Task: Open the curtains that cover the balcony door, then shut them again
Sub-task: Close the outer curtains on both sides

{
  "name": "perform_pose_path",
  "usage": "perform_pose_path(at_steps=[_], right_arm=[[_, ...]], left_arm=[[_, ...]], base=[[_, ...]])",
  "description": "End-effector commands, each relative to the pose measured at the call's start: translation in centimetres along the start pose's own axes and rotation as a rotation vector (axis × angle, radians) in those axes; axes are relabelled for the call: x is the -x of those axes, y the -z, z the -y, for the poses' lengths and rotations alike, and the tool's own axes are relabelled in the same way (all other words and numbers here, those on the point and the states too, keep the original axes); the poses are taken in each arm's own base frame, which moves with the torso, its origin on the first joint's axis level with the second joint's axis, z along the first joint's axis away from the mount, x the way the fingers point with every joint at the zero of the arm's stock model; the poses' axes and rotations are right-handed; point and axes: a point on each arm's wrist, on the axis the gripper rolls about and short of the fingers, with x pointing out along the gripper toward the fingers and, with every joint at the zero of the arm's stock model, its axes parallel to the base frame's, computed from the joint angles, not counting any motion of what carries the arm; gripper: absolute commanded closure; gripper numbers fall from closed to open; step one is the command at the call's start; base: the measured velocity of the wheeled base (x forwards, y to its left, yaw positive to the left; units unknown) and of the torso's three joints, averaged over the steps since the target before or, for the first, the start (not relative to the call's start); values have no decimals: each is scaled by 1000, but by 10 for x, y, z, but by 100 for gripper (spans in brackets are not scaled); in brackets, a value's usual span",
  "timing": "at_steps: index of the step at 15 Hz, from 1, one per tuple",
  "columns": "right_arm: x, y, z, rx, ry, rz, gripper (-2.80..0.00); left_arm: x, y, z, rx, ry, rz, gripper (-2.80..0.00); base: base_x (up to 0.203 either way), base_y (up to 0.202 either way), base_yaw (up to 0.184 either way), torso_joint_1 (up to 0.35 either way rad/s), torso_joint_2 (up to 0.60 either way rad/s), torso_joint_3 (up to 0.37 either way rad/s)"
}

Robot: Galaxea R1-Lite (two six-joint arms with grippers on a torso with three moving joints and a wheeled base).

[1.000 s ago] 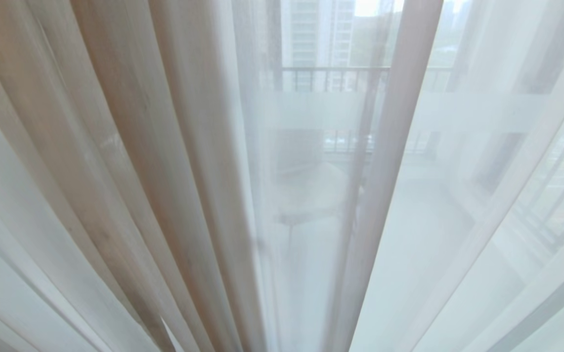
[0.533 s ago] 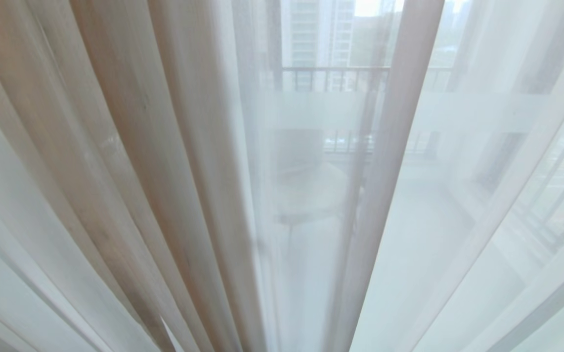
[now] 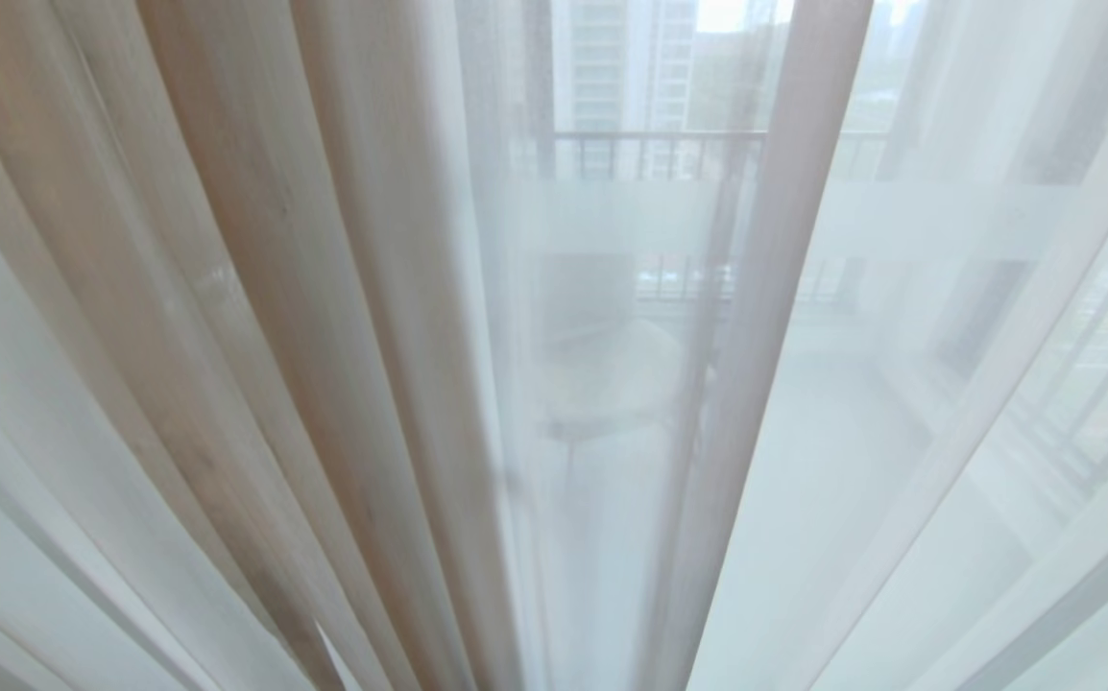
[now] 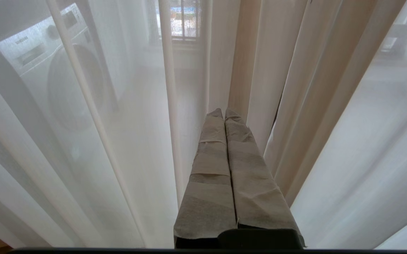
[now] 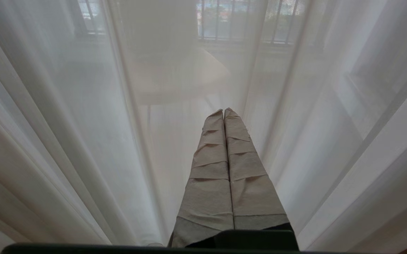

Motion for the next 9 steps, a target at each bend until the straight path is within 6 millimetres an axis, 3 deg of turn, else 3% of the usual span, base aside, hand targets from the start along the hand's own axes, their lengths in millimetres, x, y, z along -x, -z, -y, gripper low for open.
perform_pose_path(at_steps=[1, 9], right_arm=[[0, 0, 0, 0, 0, 2, 0], [0, 0, 0, 0, 0, 2, 0]], left_arm=[[0, 0, 0, 1, -2, 1, 0], [0, 0, 0, 2, -2, 1, 0]], base=[[0, 0, 0, 0, 0, 0], [0, 0, 0, 0, 0, 0]])
